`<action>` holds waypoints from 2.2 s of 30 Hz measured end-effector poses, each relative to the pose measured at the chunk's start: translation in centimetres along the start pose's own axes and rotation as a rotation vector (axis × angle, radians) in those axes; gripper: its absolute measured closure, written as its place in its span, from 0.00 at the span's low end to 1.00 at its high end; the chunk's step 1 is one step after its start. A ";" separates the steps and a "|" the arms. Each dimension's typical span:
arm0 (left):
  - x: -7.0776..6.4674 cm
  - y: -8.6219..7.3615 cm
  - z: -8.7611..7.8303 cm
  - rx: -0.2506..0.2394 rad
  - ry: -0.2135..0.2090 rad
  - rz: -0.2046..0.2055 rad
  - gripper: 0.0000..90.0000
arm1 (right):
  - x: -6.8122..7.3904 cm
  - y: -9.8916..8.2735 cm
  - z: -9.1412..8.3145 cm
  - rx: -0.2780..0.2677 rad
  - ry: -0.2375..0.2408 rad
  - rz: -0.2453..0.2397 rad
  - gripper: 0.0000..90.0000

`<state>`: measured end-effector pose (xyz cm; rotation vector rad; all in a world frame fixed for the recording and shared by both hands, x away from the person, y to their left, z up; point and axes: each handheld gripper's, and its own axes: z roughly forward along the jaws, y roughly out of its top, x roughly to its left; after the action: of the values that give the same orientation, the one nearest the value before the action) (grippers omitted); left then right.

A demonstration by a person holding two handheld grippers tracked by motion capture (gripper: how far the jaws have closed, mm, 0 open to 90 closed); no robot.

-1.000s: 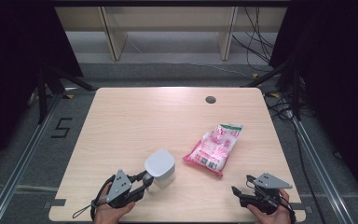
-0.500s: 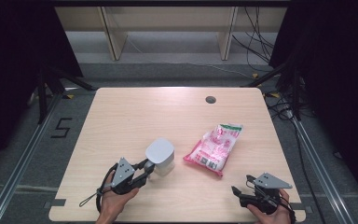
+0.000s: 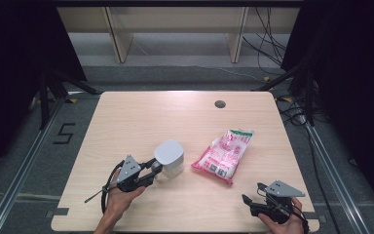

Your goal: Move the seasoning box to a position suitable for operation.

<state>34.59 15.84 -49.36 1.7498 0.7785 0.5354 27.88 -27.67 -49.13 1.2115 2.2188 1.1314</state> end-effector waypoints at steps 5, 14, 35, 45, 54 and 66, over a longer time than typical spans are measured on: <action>0.4 0.1 -0.4 0.028 0.043 0.026 0.68 | 0.0 0.0 0.0 0.002 -0.014 -0.006 0.32; 0.6 -0.6 -0.8 0.071 0.128 0.024 0.75 | 0.1 0.0 0.0 -0.002 -0.006 0.017 0.32; 2.5 -0.3 2.2 0.067 0.142 0.013 0.78 | 0.0 0.0 0.0 0.007 0.004 0.005 0.32; 2.7 -0.3 2.4 0.064 0.144 0.017 0.80 | 0.1 0.0 0.1 0.005 0.008 0.007 0.32; 0.9 -0.2 2.5 0.070 0.089 0.020 0.80 | 0.0 0.0 0.0 0.004 0.006 0.003 0.32; 1.3 -0.2 2.3 0.078 0.080 -0.016 0.77 | 0.0 0.0 0.0 0.007 0.007 0.000 0.32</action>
<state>36.99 15.29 -50.30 1.8006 0.8791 0.5733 27.87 -27.65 -49.15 1.2125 2.2293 1.1305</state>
